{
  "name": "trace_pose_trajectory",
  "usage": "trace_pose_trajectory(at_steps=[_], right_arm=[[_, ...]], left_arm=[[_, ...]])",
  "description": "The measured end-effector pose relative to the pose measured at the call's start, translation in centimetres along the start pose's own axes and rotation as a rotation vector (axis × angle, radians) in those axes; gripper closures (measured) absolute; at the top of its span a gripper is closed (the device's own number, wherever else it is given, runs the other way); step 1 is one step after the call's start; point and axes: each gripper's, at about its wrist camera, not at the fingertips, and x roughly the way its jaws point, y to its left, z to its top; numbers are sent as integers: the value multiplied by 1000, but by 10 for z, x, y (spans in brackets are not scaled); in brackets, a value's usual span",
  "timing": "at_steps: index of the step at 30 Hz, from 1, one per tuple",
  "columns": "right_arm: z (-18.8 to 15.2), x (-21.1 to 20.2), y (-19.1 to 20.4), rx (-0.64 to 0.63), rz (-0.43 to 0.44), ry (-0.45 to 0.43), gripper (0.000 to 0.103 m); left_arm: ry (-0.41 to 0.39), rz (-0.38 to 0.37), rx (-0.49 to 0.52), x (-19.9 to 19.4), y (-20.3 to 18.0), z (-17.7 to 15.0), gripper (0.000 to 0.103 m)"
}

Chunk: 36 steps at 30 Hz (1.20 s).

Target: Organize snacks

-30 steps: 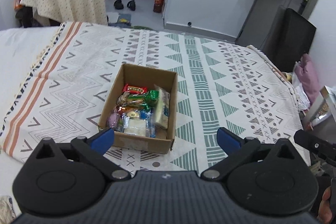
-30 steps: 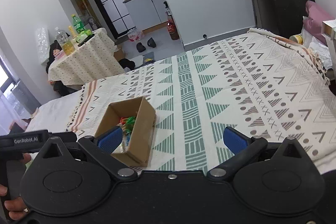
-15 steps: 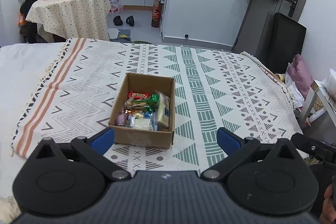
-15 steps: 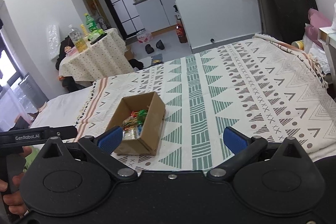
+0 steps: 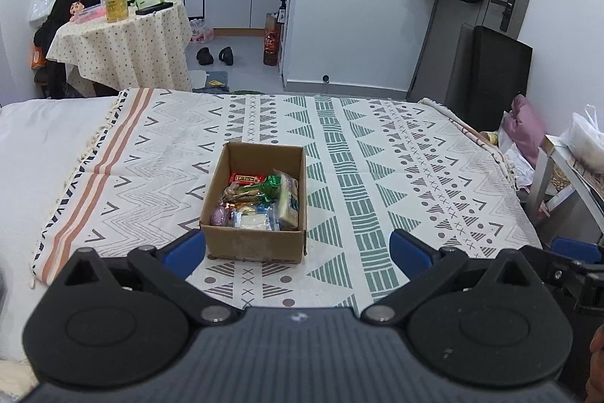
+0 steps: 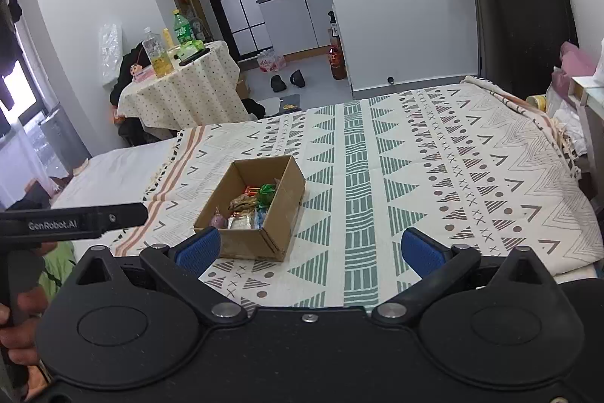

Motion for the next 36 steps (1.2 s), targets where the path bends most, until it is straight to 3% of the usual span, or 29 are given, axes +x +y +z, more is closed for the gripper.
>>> trace_pose_trajectory(at_steps=[36], right_arm=[[1,-4,5,-5,-18,21,0]], left_arm=[[-10,-15,-2,-12,0,-6,0]])
